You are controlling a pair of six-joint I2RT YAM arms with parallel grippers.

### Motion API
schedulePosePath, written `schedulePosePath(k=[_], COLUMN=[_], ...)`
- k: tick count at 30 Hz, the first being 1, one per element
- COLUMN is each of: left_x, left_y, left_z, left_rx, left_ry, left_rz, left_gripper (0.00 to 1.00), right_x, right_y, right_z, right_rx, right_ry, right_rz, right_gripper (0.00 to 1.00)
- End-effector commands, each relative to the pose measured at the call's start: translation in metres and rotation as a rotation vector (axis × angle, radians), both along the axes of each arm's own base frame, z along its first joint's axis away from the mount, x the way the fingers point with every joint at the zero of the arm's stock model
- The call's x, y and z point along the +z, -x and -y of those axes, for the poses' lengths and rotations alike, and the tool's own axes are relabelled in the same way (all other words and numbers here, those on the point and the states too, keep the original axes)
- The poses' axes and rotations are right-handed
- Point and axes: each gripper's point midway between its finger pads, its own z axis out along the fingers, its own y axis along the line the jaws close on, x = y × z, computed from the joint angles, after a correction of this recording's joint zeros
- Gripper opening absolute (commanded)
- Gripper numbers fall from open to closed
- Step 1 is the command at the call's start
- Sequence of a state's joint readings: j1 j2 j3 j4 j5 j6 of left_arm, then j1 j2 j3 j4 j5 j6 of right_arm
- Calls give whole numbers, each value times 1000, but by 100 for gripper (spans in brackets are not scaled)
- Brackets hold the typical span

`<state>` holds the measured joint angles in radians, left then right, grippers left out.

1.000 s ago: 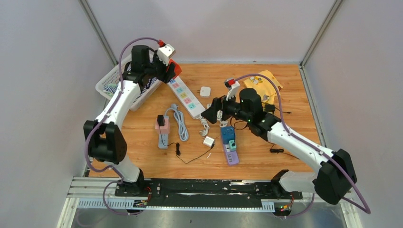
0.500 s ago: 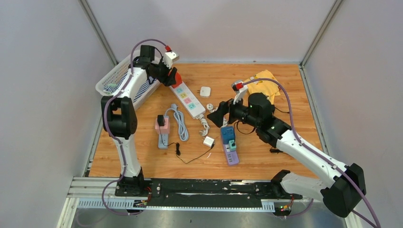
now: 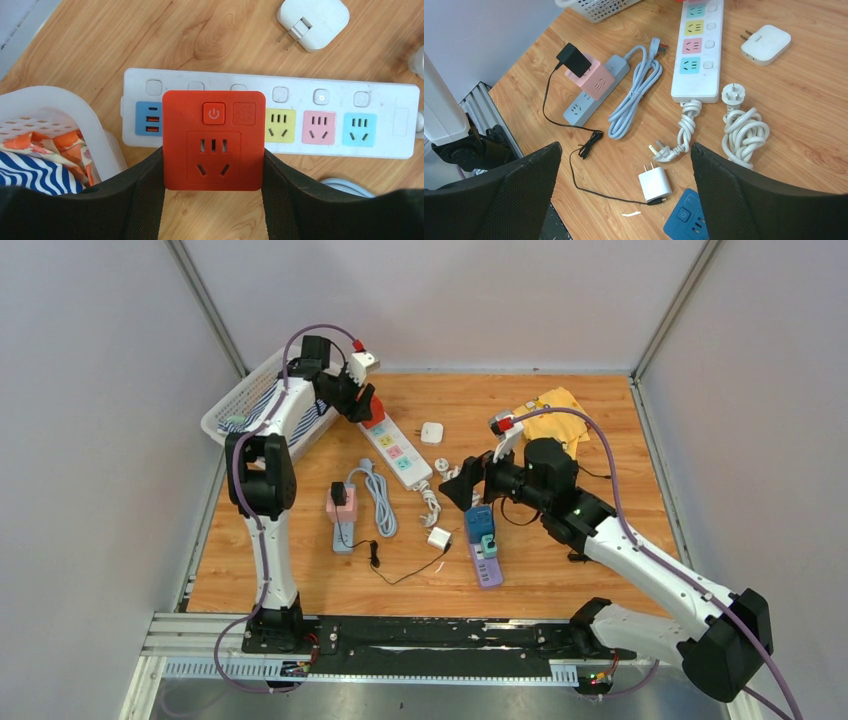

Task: Insert the plug
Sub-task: Insert the plug into the socket.

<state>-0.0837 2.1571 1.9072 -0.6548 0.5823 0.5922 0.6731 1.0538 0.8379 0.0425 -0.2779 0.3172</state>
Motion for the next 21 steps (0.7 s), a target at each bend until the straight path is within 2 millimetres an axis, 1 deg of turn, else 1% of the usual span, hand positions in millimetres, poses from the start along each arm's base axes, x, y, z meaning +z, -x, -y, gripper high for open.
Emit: schedulePosePath(k=[1, 7, 11, 17, 21], left_x=[2, -6, -11, -9, -3], left_y=[-6, -10, -13, -19, -22], left_z=[-3, -2, -4, -9, -14], left_rx=[-1, -7, -1, 12, 25], left_ry=[19, 34, 32, 30, 36], left_rz=[1, -16, -21, -11, 0], left_gripper=[0, 0, 0, 0, 0], right_x=[0, 3, 3, 3, 3], right_y=[-1, -2, -2, -3, -3], right_z=[11, 12, 13, 15, 15], right_rx=[-30, -36, -39, -51, -51], right_ry=[17, 18, 19, 23, 24], right_rz=[28, 41, 43, 50, 48], right_gripper=[100, 100, 100, 100, 100])
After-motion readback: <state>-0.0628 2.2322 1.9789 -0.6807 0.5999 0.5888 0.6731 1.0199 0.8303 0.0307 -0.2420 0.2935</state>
